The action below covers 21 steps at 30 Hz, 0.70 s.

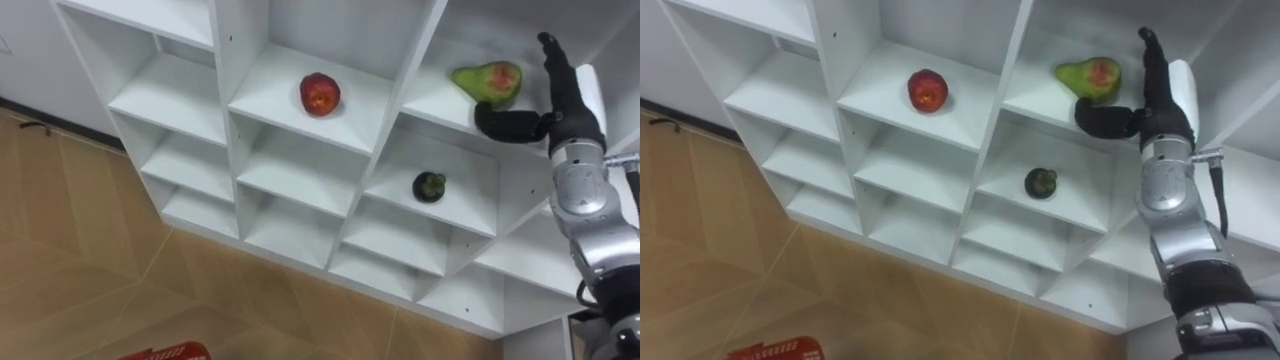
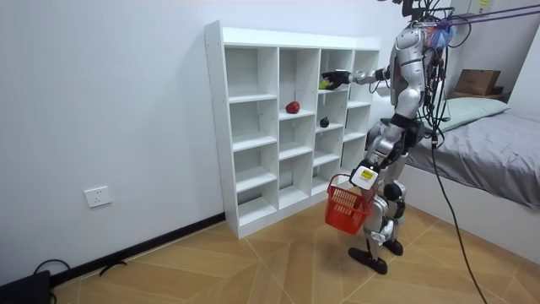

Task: Collect fruits from the closet

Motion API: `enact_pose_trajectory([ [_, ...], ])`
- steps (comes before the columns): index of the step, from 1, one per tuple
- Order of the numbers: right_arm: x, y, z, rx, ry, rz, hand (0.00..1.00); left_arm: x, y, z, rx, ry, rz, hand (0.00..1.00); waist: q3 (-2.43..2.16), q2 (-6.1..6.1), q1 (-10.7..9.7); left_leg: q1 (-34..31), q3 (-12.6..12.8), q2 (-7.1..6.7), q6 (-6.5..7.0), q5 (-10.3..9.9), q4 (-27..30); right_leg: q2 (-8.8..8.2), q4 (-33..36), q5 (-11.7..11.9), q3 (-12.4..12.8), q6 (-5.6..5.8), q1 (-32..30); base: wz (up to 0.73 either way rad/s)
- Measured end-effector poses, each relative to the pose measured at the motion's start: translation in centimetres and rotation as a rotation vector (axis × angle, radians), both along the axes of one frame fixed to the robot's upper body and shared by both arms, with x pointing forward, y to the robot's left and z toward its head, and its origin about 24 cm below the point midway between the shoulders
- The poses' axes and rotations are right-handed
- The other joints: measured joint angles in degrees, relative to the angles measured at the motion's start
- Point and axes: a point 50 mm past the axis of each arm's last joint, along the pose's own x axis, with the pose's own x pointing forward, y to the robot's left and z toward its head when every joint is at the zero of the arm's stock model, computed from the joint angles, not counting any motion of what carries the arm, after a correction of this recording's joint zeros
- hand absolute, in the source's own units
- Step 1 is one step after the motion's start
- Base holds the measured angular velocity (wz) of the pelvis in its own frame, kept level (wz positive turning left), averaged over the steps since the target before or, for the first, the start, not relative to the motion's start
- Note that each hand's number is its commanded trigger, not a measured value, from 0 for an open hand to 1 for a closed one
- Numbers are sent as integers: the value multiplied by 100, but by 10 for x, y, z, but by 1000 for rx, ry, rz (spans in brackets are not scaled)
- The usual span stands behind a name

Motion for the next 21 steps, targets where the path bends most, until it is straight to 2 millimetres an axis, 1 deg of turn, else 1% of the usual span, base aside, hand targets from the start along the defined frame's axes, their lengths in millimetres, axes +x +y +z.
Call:
enact_pose_trajectory([
  [5, 3, 3, 4, -63, 2, 28, 0, 2, 2, 1, 5, -4, -2, 100, 9, -4, 1, 1, 1, 8, -9, 6, 2, 7, -6, 6, 51, -10, 0, 0],
  [8, 4, 5, 6, -76, 0, 35, 0, 4, 2, 1, 3, -10, -4, 100, 22, -11, 3, 1, 12, 11, -16, 10, 1, 9, -7, 9, 56, -15, -3, 0],
  [13, 6, 4, 9, -91, 9, 58, 0, 7, 1, 1, 1, -16, -7, 100, 22, -18, 4, -3, 33, 12, -17, 10, -7, 11, -14, 9, 75, -15, -17, 0],
  [18, 5, -1, 13, -143, 18, 67, 0, 11, 1, 2, -9, -29, -15, 100, 14, -33, 114, 7, 59, 20, -17, 10, -24, 18, -9, 11, 112, -19, -36, -4],
  [21, 5, -1, 12, -150, 32, 80, 0, 11, 0, 2, -17, -31, -20, 100, 20, -54, 141, 18, 58, 21, -17, 11, -20, 18, -6, 11, 112, -19, -27, 0],
])
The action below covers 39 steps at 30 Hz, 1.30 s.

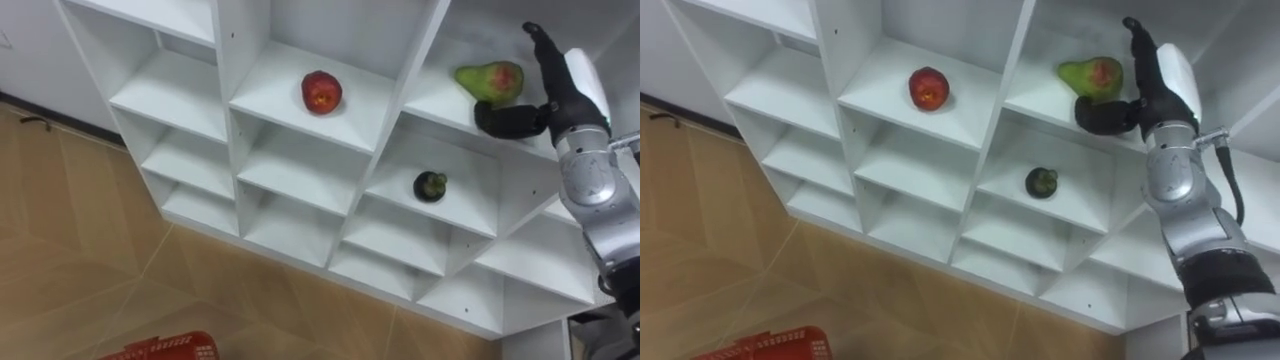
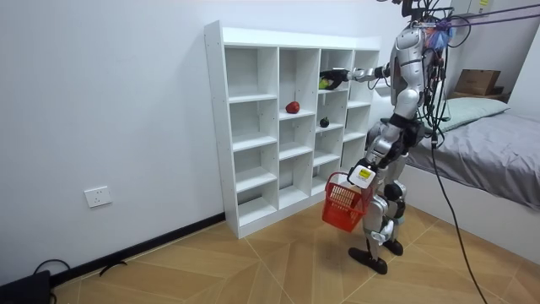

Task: Collect fruits from the closet

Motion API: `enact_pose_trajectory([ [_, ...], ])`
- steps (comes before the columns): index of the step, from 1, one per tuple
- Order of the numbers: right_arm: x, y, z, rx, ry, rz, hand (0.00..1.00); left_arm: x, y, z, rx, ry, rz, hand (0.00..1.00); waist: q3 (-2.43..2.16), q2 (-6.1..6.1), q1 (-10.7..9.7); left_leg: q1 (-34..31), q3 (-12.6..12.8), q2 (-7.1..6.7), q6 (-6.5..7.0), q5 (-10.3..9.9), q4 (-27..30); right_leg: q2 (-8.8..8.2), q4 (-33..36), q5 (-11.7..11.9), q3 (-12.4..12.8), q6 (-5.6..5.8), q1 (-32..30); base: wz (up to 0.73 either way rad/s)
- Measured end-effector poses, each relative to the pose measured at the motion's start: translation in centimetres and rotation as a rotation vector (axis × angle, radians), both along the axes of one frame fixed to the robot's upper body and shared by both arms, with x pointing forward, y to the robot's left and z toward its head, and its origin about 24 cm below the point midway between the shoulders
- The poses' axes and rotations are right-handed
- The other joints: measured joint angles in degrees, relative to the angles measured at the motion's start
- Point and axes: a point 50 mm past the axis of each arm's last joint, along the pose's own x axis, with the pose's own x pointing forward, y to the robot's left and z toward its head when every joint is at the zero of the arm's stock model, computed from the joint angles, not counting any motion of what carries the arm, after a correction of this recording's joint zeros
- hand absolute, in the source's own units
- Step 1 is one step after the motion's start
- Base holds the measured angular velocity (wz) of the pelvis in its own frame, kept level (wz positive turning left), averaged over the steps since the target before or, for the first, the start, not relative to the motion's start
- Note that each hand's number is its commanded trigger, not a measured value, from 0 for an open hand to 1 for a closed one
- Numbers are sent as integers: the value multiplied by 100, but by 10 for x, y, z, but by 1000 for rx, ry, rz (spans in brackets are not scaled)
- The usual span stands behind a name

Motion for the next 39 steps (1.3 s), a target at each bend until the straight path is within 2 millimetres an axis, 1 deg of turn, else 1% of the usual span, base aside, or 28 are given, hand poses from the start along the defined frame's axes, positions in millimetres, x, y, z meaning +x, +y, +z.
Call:
enact_pose_trajectory([
  [4, 1, 2, 0, -41, 15, 13, 0, 2, 1, 1, -6, -7, -9, 100, 3, -39, 6, -18, 4, 7, -1, 0, 14, 3, 2, 4, -2, -6, -8, 0],
  [8, 3, 4, 1, -59, 45, 37, 0, 5, 2, 3, -8, -24, -28, 100, 1, -77, 82, -20, 14, 18, -5, 2, 12, 11, 3, 10, 5, -16, -60, 0],
  [15, 5, 2, 1, -65, 91, 56, 0, 6, 6, 4, -7, -27, -34, 100, 9, -66, 125, -9, -4, 14, -5, 2, 27, 12, 3, 20, 13, -15, -2, 0],
  [16, 5, 1, 1, -66, 102, 59, 1, 6, 6, 4, -6, -27, -32, 100, 13, -61, 131, -4, -4, 15, -5, 2, 30, 12, 4, 22, 13, -15, 4, 0],
  [17, 4, -1, -1, -64, 120, 60, 20, 6, 6, 4, -6, -27, -31, 100, 19, -52, 140, 6, -9, 14, -5, 1, 32, 11, 3, 23, 11, -15, 15, 0],
  [18, 3, -3, -2, -61, 134, 59, 49, 6, 6, 4, -6, -27, -31, 100, 26, -42, 149, 19, -11, 14, -5, 1, 32, 11, 2, 24, 11, -15, 26, 0],
  [19, 3, -4, -3, -60, 142, 59, 66, 5, 6, 4, -5, -25, -30, 100, 27, -40, 151, 24, -13, 13, -5, 1, 29, 11, 2, 24, 9, -15, 32, 0],
  [20, 3, -5, -5, -56, 158, 58, 71, 5, 7, 4, -4, -23, -28, 100, 27, -39, 152, 32, -15, 14, -5, 2, 27, 11, 2, 24, 9, -15, 39, 0],
  [21, 3, -6, -5, -53, 162, 59, 89, 5, 7, 4, -4, -23, -28, 100, 28, -38, 152, 37, -15, 14, -6, 2, 26, 11, 1, 24, 9, -15, 40, 0],
  [22, 2, -7, -6, -47, 166, 57, 100, 5, 7, 4, -5, -23, -28, 100, 28, -36, 154, 43, -16, 14, -8, 3, 26, 12, -2, 24, 9, -15, 38, 0],
  [27, 3, -10, -1, -30, 151, 43, 100, 5, 7, 4, -5, -21, -28, 100, 29, -34, 220, 64, -16, 12, -8, 4, 10, 12, -7, 23, 3, -15, 32, 0],
  [29, 4, -15, 3, -33, 150, 34, 100, 4, 7, 4, -5, -19, -27, 100, 26, -37, 286, 76, -21, 10, -8, 4, -13, 12, -10, 21, 6, -14, 43, 0],
  [39, 4, -17, 3, -20, 164, 23, 100, 2, 8, 3, -3, -3, -23, 100, 27, -42, 309, 87, -30, 9, -8, 4, -18, 13, -7, 22, -3, -13, 91, 0],
])
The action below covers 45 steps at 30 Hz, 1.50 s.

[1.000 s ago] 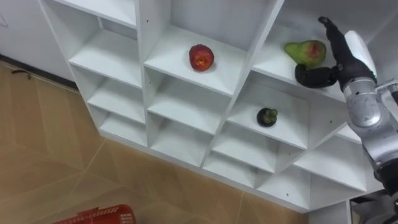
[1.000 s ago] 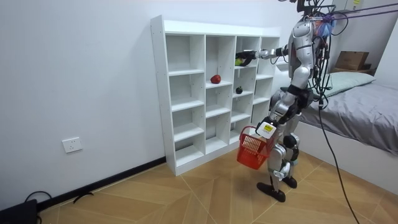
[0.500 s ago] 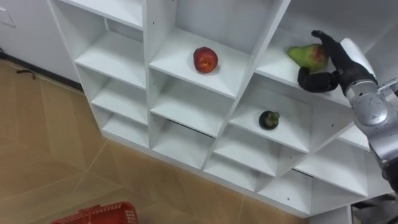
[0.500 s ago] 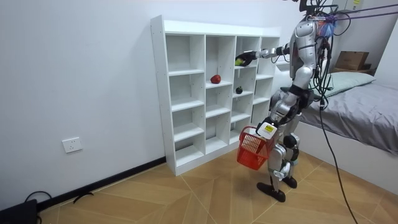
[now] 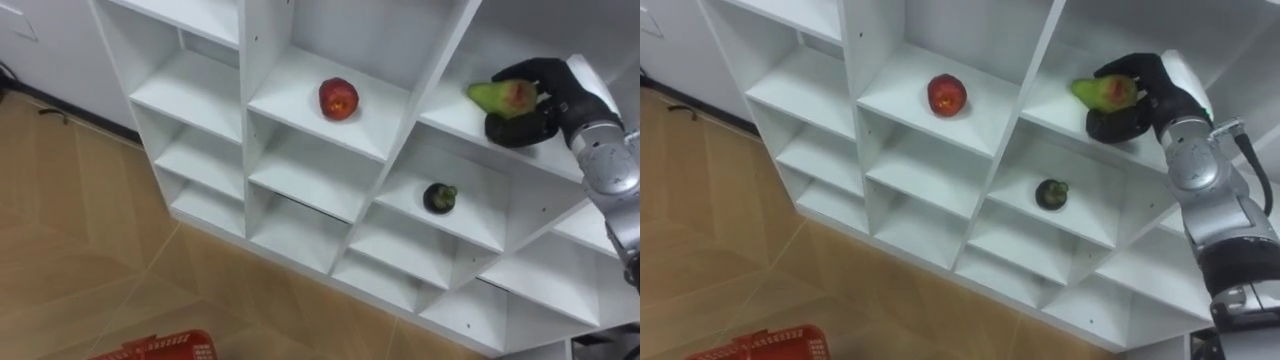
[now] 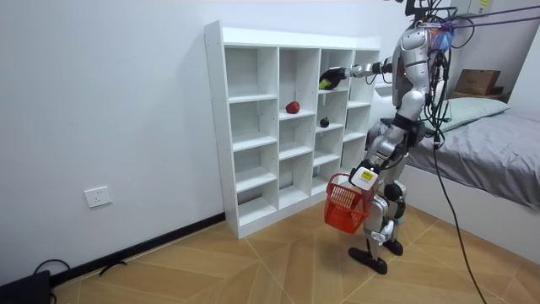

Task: Collect fruits from the closet

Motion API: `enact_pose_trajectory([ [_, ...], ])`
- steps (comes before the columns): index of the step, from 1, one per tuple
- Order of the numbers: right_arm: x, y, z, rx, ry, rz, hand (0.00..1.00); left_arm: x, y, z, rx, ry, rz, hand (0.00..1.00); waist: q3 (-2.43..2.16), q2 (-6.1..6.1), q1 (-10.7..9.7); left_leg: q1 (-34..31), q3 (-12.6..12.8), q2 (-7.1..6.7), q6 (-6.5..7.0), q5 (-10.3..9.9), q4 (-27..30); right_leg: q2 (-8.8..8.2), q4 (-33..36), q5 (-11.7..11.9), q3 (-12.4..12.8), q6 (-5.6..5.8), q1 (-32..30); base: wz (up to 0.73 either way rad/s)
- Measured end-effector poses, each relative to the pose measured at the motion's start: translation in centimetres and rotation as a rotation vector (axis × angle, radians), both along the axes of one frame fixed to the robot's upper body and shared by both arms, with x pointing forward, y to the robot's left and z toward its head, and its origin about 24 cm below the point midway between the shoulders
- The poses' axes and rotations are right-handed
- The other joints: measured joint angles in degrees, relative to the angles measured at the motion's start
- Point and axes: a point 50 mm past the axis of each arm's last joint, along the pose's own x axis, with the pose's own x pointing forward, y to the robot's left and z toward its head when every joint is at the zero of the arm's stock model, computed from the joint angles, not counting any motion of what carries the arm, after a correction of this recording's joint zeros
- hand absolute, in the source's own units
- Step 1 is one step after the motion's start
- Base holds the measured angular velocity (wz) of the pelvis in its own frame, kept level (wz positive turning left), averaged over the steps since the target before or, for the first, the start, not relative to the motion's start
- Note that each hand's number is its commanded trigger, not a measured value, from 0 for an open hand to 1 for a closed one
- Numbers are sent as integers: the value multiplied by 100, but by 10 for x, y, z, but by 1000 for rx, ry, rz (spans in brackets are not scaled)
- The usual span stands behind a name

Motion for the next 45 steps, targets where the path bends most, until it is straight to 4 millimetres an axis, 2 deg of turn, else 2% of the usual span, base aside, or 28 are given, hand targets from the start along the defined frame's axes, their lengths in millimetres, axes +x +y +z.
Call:
enact_pose_trajectory([
  [11, 0, 0, 1, 13, -3, -3, 100, 1, 2, 0, 18, 8, 12, 100, 0, 5, -1, -10, 0, 1, 0, -1, 4, 29, -5, 1, 5, 0, -4, 0],
  [17, 1, 3, 3, 13, -13, 8, 100, 12, 0, 2, 14, -20, 4, 100, -25, -15, -53, -5, 8, 4, 0, 0, 1, -5, 1, 1, -5, -1, -9, 0],
  [19, 2, 4, 5, 8, -7, 22, 100, 17, 0, 4, 12, -42, -3, 100, -29, -14, -127, 23, 9, -1, 0, 0, -5, -7, -1, 1, -3, 0, 20, 0],
  [24, 5, 21, 11, 7, -1, 105, 100, 28, -4, 8, 1, -87, -13, 100, -37, -18, -372, 90, 50, -12, 4, 3, -44, -15, -4, -6, 4, 11, 69, -1],
  [28, -3, 43, 12, 3, -24, 211, 100, 42, -14, 10, -15, -127, -51, 100, -42, -12, -518, 100, 88, -10, 7, 4, -46, -21, -6, -6, 14, 13, 69, -2],
  [31, -11, 52, 10, 2, -35, 242, 100, 54, -21, 16, -40, -185, -51, 100, -54, 8, -650, 133, 96, -10, 8, 4, -52, -28, -7, -5, 10, 15, 94, 0],
  [36, -23, 68, -1, 24, -25, 293, 100, 66, -35, 21, -79, -243, -70, 100, -119, 115, -729, 322, 187, -1, 9, 4, -108, -20, 0, -8, 151, 20, 207, -12],
  [41, -27, 72, -12, -15, 0, 292, 100, 76, -44, 25, -120, -285, -62, 100, -119, 136, -821, 490, 285, 3, 21, 13, -152, -15, 18, -11, 239, 25, 303, -6],
  [45, -31, 75, -12, -21, -8, 306, 100, 83, -48, 26, -131, -300, -70, 100, -110, 149, -847, 541, 339, 9, 23, 12, -160, -9, 16, -5, 307, 32, 321, -9],
])
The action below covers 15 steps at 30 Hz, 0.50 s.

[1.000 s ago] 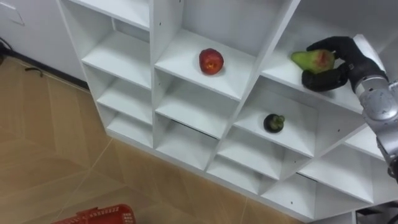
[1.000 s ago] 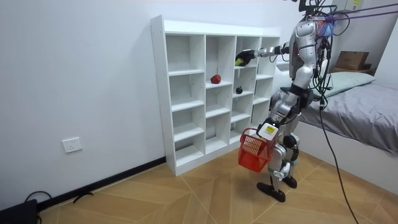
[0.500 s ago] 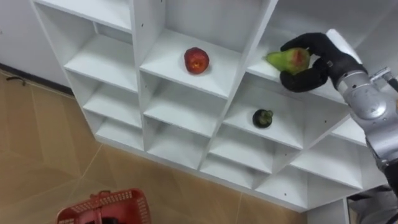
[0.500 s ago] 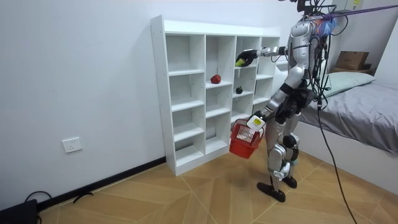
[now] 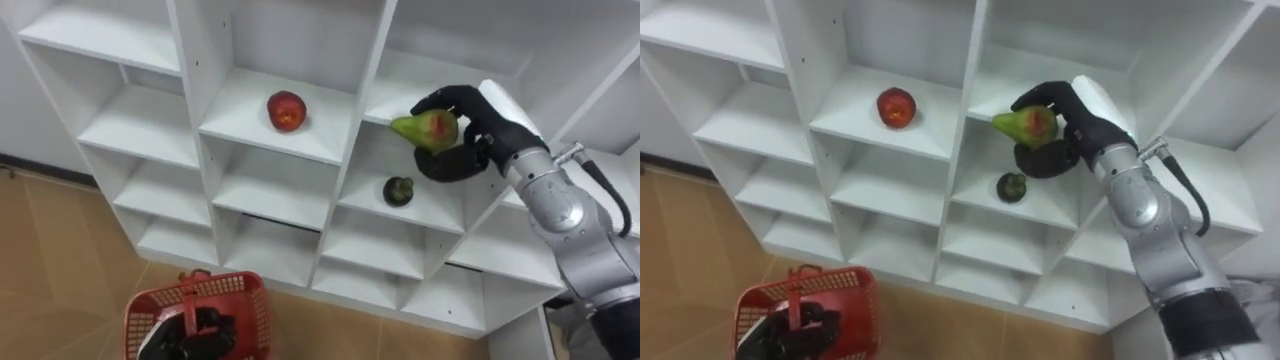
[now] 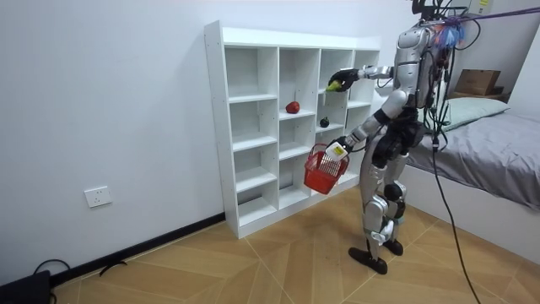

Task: Collect fruits from the closet

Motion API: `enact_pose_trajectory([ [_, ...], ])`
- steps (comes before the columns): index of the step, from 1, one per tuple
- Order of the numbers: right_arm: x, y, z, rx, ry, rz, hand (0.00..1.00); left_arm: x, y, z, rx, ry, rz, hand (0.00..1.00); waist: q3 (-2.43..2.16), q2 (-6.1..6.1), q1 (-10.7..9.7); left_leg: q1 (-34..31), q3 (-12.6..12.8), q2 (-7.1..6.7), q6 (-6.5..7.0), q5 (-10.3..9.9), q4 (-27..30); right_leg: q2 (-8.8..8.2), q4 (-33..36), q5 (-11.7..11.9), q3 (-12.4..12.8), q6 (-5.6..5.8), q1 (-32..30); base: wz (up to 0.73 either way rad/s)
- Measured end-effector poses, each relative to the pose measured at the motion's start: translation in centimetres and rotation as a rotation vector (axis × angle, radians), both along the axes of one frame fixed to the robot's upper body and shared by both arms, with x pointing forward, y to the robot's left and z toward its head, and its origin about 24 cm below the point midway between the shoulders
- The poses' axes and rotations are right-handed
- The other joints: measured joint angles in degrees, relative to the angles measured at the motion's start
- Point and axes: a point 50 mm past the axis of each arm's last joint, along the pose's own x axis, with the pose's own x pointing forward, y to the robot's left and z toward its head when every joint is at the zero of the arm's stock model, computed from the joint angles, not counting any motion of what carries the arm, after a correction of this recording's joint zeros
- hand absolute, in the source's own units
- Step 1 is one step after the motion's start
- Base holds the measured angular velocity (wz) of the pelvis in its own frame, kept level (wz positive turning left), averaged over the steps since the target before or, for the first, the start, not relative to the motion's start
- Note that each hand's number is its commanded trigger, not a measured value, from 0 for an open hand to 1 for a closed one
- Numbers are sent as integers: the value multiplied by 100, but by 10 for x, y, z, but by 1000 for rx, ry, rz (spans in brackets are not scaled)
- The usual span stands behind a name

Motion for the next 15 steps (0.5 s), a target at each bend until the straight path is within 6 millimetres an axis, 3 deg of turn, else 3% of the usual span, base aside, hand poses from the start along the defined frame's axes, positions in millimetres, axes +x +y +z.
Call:
enact_pose_trajectory([
  [6, -8, 11, -8, 47, 31, 35, 100, 11, -7, 4, -24, -36, 25, 100, -1, 78, -161, 19, 28, 1, 1, 0, -38, 5, -13, 5, 22, 5, 8, -1],
  [15, -23, 23, -18, 130, 49, 39, 100, 17, -19, 5, -116, -59, 79, 100, -26, 108, -152, 128, 151, 2, 2, 1, -112, 7, -15, 2, 148, 13, 34, -8],
])
